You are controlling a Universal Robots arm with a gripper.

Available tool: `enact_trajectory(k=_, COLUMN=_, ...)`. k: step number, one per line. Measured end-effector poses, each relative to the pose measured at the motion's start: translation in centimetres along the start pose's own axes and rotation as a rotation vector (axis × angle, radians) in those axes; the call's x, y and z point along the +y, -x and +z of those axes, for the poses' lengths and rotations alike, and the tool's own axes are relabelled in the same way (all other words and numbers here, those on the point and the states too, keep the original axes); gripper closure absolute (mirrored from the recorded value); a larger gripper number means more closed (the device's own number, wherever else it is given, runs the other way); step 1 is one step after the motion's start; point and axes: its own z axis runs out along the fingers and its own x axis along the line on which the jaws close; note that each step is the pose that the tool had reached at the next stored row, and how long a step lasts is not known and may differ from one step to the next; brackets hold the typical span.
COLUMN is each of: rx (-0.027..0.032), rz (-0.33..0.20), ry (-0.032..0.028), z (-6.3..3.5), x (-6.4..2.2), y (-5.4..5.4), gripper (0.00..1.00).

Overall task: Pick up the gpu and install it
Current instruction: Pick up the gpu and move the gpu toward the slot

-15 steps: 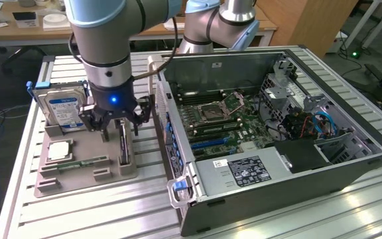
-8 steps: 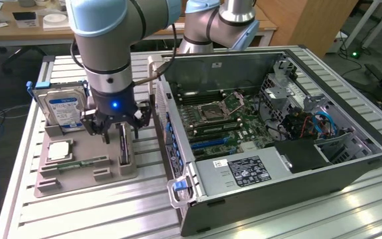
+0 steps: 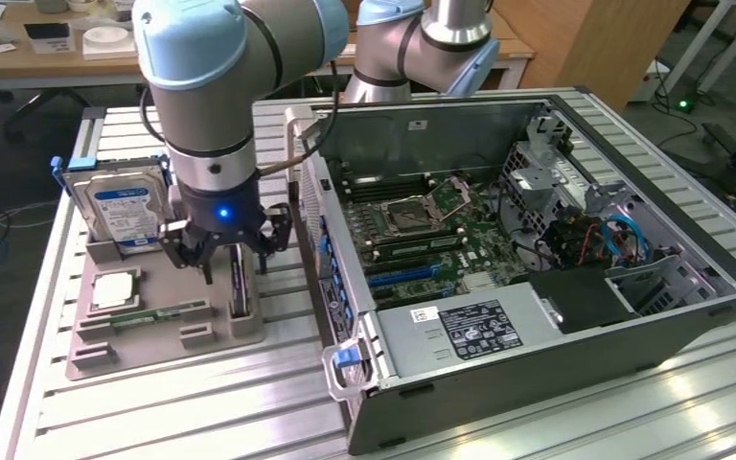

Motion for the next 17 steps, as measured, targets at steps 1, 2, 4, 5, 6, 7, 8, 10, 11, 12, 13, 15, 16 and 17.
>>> enact_trajectory(k=1, rx=0.0007, rz=0.0, ry=0.0, z=0.19, x=-0.01, y=0.0, gripper=0.29)
enact_trajectory(k=2, rx=0.0011, rz=0.001, ry=0.0, z=0.35, x=-0.02, y=0.0, gripper=0.29)
enact_trajectory(k=4, rx=0.0012, rz=0.001, ry=0.0, z=0.36, x=-0.02, y=0.0, gripper=0.29)
enact_trajectory(k=5, rx=0.0012, rz=0.001, ry=0.0, z=0.36, x=-0.02, y=0.0, gripper=0.29)
enact_trajectory(k=6, rx=0.0012, rz=0.001, ry=-0.0001, z=0.36, x=-0.02, y=0.0, gripper=0.29)
enact_trajectory(k=7, rx=0.0012, rz=0.001, ry=-0.0001, z=0.36, x=-0.02, y=0.0, gripper=0.29)
enact_trajectory(k=8, rx=0.0012, rz=0.001, ry=0.0, z=0.36, x=-0.02, y=0.0, gripper=0.29)
enact_trajectory(k=10, rx=0.0012, rz=0.001, ry=0.0, z=0.36, x=-0.02, y=0.0, gripper=0.29)
enact_trajectory(k=11, rx=0.0011, rz=0.001, ry=0.0001, z=0.37, x=-0.01, y=0.01, gripper=0.29)
enact_trajectory(k=12, rx=0.001, rz=0.001, ry=0.0001, z=0.38, x=0.04, y=0.01, gripper=0.29)
enact_trajectory(k=13, rx=0.0011, rz=0.001, ry=0.0001, z=0.38, x=0.14, y=0.01, gripper=0.29)
enact_trajectory(k=15, rx=0.0011, rz=0.001, ry=-0.0001, z=0.4, x=0.37, y=0.01, gripper=0.29)
enact_trajectory(k=16, rx=0.0012, rz=0.001, ry=-0.0001, z=0.4, x=0.48, y=0.01, gripper=0.29)
enact_trajectory(k=17, rx=0.0013, rz=0.001, ry=-0.0001, z=0.41, x=0.56, y=0.01, gripper=0.29)
